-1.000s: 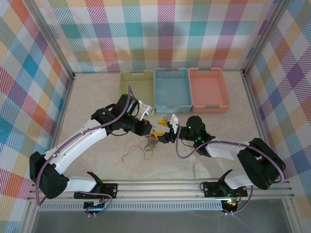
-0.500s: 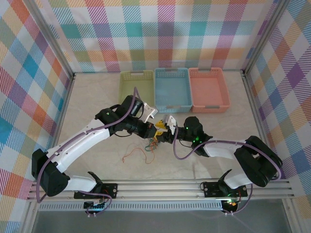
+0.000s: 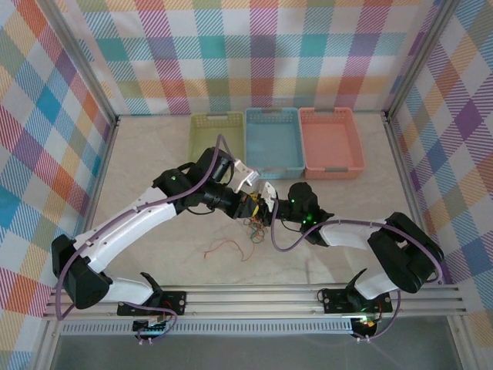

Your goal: Untangle the cables

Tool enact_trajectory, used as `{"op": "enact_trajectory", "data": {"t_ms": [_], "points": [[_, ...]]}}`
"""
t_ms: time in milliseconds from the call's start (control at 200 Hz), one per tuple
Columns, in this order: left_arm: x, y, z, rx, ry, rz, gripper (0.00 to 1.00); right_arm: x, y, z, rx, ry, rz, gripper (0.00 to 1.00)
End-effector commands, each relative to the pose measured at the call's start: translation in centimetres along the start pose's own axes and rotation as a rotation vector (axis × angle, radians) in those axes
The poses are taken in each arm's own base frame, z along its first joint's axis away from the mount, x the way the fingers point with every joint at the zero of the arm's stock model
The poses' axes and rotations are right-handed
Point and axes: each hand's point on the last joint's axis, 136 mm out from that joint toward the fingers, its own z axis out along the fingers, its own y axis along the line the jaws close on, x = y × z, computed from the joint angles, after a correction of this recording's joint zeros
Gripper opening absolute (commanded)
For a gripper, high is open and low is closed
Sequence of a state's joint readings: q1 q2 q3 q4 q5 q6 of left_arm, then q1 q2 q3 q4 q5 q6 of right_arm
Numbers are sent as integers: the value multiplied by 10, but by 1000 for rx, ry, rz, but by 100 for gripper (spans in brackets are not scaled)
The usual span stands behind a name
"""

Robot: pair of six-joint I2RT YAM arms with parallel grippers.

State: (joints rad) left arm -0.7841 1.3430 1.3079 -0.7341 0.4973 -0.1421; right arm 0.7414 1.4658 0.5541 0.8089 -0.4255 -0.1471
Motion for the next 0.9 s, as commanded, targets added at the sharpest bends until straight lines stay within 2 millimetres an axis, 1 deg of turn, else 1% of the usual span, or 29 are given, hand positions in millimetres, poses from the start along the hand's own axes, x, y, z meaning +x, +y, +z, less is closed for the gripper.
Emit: {"op": "enact_trajectory", "data": {"t_ms": [0, 130, 215, 265, 335, 355, 460, 590, 705, 765, 825, 895], "points": [[-18, -42, -41, 85, -113, 94, 0, 4, -7, 6, 33, 36, -1, 15], [-33, -58, -83, 58, -233, 142, 0, 12, -19, 5, 100, 79, 7, 11], [-46, -64, -118, 2, -364, 164, 0, 20, -30, 6, 154, 115, 26, 11], [-50, -71, -138, -9, -440, 186, 0, 25, -35, 7, 182, 141, 38, 11], [-53, -77, -165, -30, -525, 207, 0, 26, -42, 8, 215, 153, 38, 11], [-53, -79, -172, -36, -545, 211, 0, 34, -42, 7, 219, 182, 50, 11], [-52, -86, -208, -73, -642, 226, 0, 42, -50, 6, 256, 227, 63, 13], [-50, -87, -248, -148, -751, 240, 0, 53, -59, 5, 303, 281, 75, 12], [-47, -87, -279, -207, -840, 242, 0, 59, -66, 3, 340, 307, 89, 12], [-46, -88, -289, -223, -868, 247, 0, 61, -69, 1, 355, 317, 96, 12], [-45, -88, -296, -236, -885, 247, 0, 62, -72, 0, 368, 324, 99, 12], [-45, -86, -294, -249, -873, 250, 0, 62, -73, -1, 376, 324, 103, 12]]}}
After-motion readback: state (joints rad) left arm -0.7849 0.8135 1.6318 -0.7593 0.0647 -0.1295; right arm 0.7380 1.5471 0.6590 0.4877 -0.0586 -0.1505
